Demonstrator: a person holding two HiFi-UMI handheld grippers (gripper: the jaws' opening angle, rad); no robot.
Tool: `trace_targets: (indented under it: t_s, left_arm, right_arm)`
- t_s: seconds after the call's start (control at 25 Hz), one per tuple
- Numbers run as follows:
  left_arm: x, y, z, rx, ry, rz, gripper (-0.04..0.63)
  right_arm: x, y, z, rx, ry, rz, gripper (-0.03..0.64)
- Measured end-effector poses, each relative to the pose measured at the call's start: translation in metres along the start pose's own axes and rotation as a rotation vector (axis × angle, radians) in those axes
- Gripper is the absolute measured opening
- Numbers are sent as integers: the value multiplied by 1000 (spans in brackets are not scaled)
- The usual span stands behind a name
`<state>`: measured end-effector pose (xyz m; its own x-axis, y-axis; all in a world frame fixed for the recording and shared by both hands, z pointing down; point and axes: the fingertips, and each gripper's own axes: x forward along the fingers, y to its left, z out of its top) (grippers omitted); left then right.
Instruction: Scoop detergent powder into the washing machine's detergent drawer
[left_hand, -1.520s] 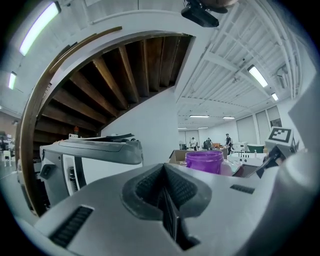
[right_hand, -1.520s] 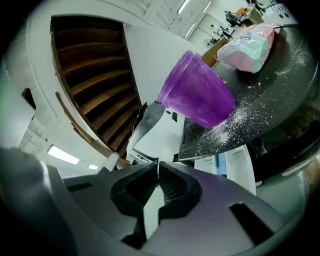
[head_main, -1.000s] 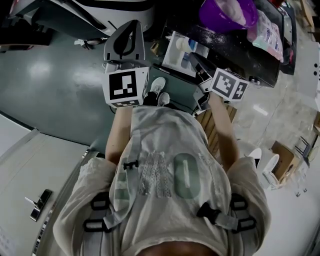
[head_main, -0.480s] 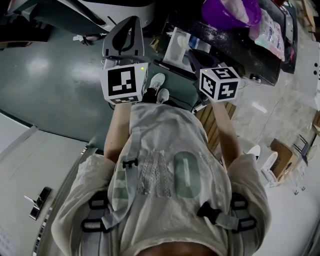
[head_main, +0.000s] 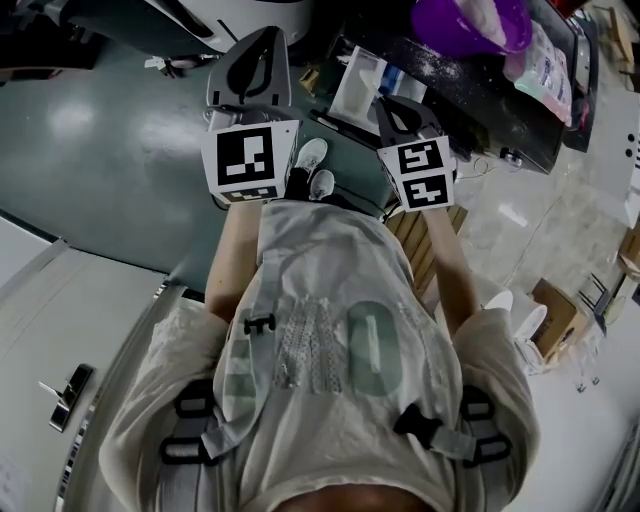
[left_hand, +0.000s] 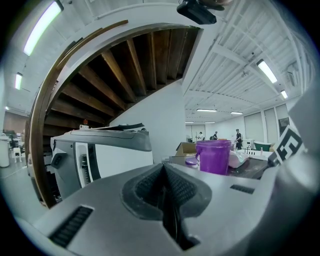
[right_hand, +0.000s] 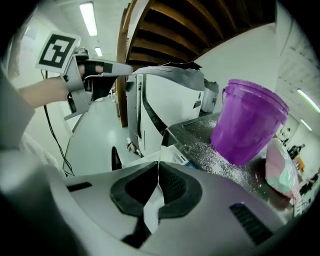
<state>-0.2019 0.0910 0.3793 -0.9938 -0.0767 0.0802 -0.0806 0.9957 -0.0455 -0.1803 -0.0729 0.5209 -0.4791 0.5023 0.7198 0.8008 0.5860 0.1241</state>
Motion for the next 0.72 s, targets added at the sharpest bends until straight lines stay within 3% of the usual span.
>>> trace_targets:
  t_s: [0.28,0.72]
  left_arm:
    - [-7,3,-1,-4,1,22,20]
    - [-17,-2,0,-13,-7,40,20]
  right_arm:
    - [-2,2,2,-250,23,-87,11]
    - [-16,-1,18,-738,4,-308,11]
